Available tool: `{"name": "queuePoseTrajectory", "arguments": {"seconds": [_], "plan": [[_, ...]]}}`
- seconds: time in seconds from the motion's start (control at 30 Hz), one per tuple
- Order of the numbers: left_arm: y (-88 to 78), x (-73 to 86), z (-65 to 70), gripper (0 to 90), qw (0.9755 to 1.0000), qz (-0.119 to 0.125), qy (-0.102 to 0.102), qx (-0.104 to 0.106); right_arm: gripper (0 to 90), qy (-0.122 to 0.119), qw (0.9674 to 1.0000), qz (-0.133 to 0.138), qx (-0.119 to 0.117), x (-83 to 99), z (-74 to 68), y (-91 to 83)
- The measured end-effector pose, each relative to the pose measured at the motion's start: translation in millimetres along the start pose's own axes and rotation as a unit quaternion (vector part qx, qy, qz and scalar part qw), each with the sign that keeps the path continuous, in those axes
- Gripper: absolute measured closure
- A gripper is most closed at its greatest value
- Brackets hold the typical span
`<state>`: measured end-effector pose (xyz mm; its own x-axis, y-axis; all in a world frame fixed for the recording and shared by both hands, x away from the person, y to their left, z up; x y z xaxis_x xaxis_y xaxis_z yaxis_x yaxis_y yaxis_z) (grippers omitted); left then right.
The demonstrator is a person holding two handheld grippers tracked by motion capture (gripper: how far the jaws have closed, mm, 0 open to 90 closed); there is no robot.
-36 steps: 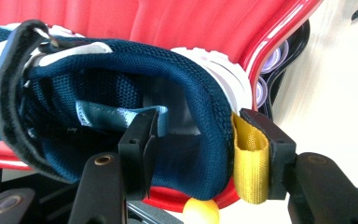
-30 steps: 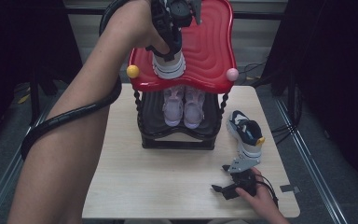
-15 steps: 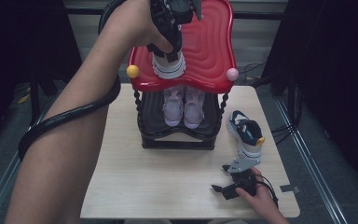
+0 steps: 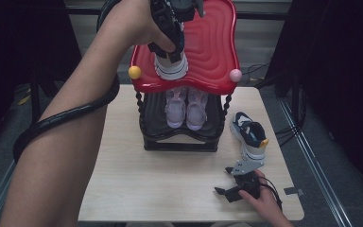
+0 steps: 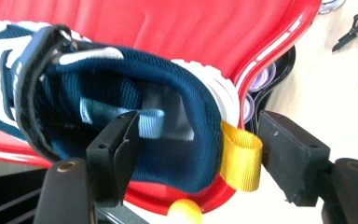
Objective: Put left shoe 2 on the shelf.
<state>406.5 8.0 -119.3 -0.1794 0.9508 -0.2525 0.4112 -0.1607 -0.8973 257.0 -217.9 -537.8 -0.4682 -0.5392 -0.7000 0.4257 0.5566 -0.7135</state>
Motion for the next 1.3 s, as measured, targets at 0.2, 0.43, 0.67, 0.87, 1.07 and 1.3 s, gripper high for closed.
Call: {"name": "queuePoseTrajectory", "arguments": {"seconds": [0.2,0.43,0.67,0.87,1.07,1.3], "plan": [[-4.8,4.1,-0.6,27.6,0.9998,0.010,-0.009,0.012,12.7,0.000,1.0000,0.000,0.000,0.0,0.0,0.0],[-10.2,14.4,-4.2,26.0,0.9995,0.015,-0.021,0.018,12.7,0.000,1.0000,0.000,0.000,0.0,0.1,0.0],[-15.1,28.1,-6.8,23.8,0.9985,0.015,-0.042,0.030,12.7,0.000,1.0000,0.000,0.000,0.0,0.1,0.0],[-17.8,41.3,-7.9,23.4,0.9976,0.019,-0.054,0.039,12.7,0.000,1.0000,0.000,0.000,0.0,0.1,0.0],[-16.3,58.3,-6.6,23.2,0.9960,0.021,-0.069,0.052,12.7,0.000,1.0000,0.000,0.000,0.0,0.1,0.0],[-17.8,80.8,-7.6,22.9,0.9941,0.028,-0.088,0.057,12.7,-0.001,1.0000,0.000,0.000,0.0,0.1,0.0]]}}
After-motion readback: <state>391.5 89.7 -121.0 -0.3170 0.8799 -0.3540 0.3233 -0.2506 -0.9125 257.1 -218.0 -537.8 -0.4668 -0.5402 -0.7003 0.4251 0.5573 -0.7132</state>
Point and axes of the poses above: each handheld gripper's, and its own axes: y roughly forward along the jaws, x roughly out of its underside, z roughly to its right, the point moved 4 cm from there along y, roughly forward along the jaws, and after that the axes turned 2 degrees about -z, right-handed, at the moved point
